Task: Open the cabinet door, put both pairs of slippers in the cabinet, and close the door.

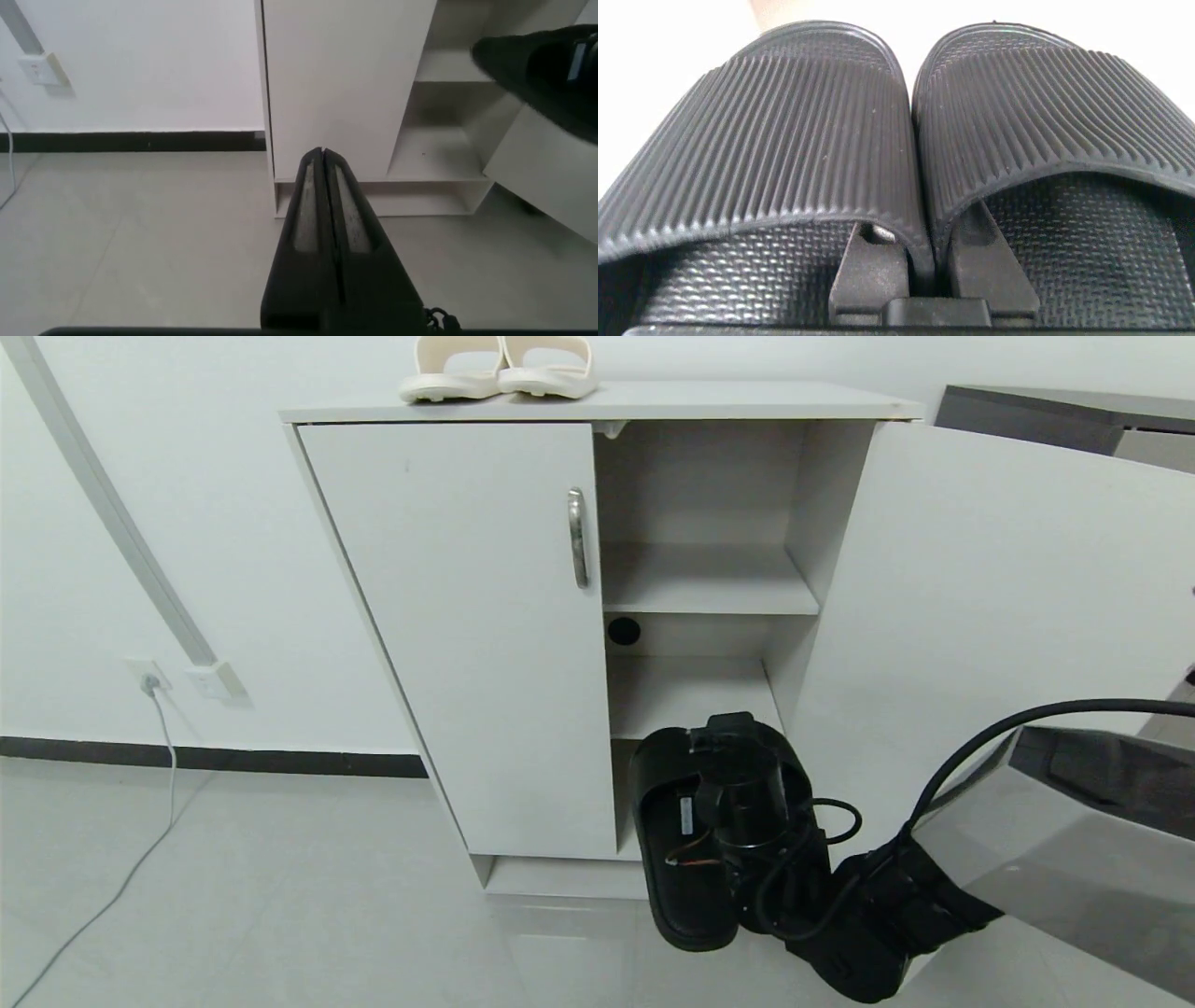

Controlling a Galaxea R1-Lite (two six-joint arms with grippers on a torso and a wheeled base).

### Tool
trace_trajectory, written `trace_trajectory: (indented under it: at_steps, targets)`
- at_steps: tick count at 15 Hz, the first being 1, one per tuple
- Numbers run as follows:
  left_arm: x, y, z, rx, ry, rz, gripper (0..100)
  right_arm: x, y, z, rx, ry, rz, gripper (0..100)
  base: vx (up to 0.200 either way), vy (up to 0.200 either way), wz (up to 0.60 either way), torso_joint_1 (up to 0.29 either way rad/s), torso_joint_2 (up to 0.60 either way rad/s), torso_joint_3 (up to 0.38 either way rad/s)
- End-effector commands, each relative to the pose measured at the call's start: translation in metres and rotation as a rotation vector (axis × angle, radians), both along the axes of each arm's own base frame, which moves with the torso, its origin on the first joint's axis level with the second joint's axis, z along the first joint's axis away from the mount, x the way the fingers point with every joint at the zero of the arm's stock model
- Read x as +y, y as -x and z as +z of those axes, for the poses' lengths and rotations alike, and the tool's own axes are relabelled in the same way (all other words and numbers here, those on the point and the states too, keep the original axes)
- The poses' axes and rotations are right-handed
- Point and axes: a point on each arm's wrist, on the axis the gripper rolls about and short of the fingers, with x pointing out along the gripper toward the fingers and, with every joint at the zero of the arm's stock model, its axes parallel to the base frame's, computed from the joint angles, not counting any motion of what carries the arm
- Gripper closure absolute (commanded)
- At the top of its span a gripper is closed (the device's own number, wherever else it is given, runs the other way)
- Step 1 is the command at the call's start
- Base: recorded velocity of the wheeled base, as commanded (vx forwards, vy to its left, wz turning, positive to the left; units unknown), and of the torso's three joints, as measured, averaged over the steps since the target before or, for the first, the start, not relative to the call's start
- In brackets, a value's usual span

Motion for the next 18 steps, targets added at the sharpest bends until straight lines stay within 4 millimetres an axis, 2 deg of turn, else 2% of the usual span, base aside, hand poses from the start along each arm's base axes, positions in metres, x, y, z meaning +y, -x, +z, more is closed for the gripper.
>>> trace_trajectory:
  at_steps: [1, 5, 18]
  targets:
    - [0.000, 0.000, 0.000, 0.002, 0.000, 0.001, 100, 0.009, -0.003, -0.007, 0.003, -0.017, 0.013, 100, 0.000, 0.000, 0.00, 0.000, 0.00, 0.000]
    - [0.000, 0.000, 0.000, 0.002, 0.000, 0.001, 100, 0.006, -0.014, -0.013, 0.007, -0.034, -0.014, 100, 0.000, 0.000, 0.00, 0.000, 0.00, 0.000]
    - [0.000, 0.000, 0.000, 0.002, 0.002, 0.001, 100, 0.001, -0.020, -0.020, 0.018, -0.024, -0.033, 100, 0.000, 0.000, 0.00, 0.000, 0.00, 0.000]
